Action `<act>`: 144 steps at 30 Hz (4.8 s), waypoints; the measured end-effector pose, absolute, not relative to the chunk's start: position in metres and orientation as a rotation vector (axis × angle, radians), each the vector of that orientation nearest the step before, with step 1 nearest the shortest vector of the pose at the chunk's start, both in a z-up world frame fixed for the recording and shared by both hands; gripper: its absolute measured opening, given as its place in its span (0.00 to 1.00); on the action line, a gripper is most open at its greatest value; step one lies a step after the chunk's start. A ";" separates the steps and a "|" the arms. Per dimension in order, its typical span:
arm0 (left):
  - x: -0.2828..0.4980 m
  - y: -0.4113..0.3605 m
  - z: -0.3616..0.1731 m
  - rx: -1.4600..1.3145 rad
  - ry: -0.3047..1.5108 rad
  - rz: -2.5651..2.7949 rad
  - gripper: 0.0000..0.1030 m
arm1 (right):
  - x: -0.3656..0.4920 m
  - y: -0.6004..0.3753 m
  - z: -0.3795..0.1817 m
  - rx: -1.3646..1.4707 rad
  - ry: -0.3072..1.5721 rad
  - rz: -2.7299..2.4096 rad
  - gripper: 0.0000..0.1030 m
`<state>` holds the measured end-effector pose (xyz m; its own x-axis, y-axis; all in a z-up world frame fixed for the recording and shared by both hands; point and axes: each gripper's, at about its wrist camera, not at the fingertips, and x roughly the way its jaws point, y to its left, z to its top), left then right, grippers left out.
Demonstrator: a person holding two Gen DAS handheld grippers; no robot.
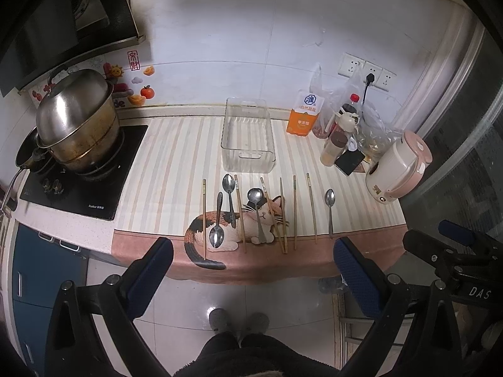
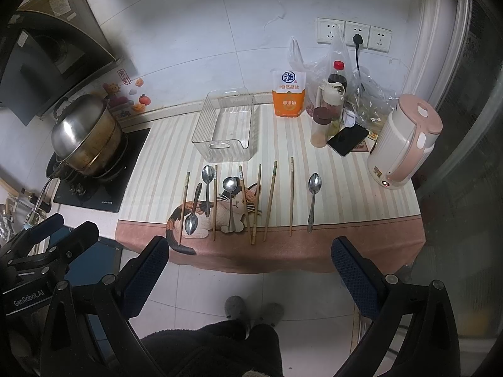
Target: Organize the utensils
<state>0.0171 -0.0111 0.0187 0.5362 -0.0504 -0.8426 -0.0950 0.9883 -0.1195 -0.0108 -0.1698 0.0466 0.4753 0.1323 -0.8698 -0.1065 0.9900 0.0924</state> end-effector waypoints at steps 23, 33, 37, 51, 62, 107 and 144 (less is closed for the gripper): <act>0.015 -0.008 0.018 -0.160 1.003 0.023 1.00 | -0.012 -0.162 0.046 0.023 1.065 0.149 1.00; 0.023 0.002 0.015 -0.115 0.948 0.134 1.00 | -0.004 -0.164 0.042 0.035 1.029 0.107 1.00; 0.039 0.013 0.002 -0.010 0.872 0.294 1.00 | 0.013 -0.173 0.022 0.036 1.019 0.059 1.00; 0.128 0.064 -0.157 0.029 1.146 0.420 1.00 | 0.106 -0.192 -0.136 0.075 1.198 -0.001 0.63; 0.198 0.094 -0.308 -0.095 1.489 0.233 0.75 | 0.174 -0.180 -0.248 0.143 1.392 -0.050 0.42; 0.222 0.084 -0.150 -0.085 1.197 0.145 0.04 | 0.242 -0.124 -0.196 0.165 1.324 -0.006 0.07; 0.406 0.080 -0.153 -0.215 1.267 0.113 0.65 | 0.459 -0.065 -0.204 0.185 1.475 0.196 0.44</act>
<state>0.4059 0.0801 -0.1532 0.2972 -0.0346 -0.9542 -0.2024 0.9743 -0.0983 0.4592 -0.0653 -0.2037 0.0859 0.2430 -0.9662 -0.0179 0.9700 0.2423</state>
